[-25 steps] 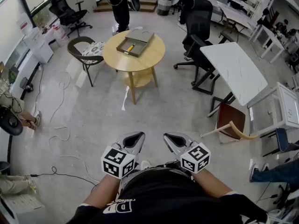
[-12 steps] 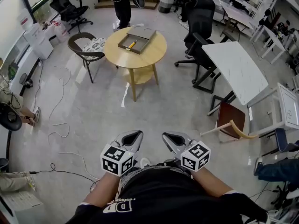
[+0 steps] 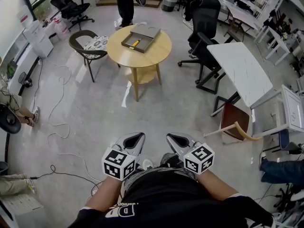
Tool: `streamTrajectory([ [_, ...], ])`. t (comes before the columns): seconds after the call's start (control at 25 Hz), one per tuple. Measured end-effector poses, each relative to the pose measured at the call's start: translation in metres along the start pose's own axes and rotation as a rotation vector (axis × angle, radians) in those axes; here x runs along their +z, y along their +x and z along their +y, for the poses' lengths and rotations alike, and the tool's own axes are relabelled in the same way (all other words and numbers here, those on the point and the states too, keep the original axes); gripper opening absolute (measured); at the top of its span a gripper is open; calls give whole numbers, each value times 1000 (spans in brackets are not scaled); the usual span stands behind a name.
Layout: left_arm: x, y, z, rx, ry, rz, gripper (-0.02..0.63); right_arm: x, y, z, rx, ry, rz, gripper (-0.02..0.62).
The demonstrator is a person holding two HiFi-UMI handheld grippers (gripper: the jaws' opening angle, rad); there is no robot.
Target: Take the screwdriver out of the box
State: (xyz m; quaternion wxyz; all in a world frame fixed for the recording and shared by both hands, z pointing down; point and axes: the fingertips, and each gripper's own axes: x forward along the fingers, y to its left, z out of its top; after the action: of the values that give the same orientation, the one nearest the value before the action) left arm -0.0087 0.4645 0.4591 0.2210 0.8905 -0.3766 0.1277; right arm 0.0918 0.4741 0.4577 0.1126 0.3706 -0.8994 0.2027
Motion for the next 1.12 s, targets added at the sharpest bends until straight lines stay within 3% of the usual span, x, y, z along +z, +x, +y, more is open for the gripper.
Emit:
streamTrajectory([
  [0.68, 3, -4, 36, 46, -35, 9, 60, 11, 41, -1, 34, 24, 17, 2],
  [1.12, 19, 21, 58, 70, -30, 23, 60, 23, 66, -31, 52, 57, 6, 2],
])
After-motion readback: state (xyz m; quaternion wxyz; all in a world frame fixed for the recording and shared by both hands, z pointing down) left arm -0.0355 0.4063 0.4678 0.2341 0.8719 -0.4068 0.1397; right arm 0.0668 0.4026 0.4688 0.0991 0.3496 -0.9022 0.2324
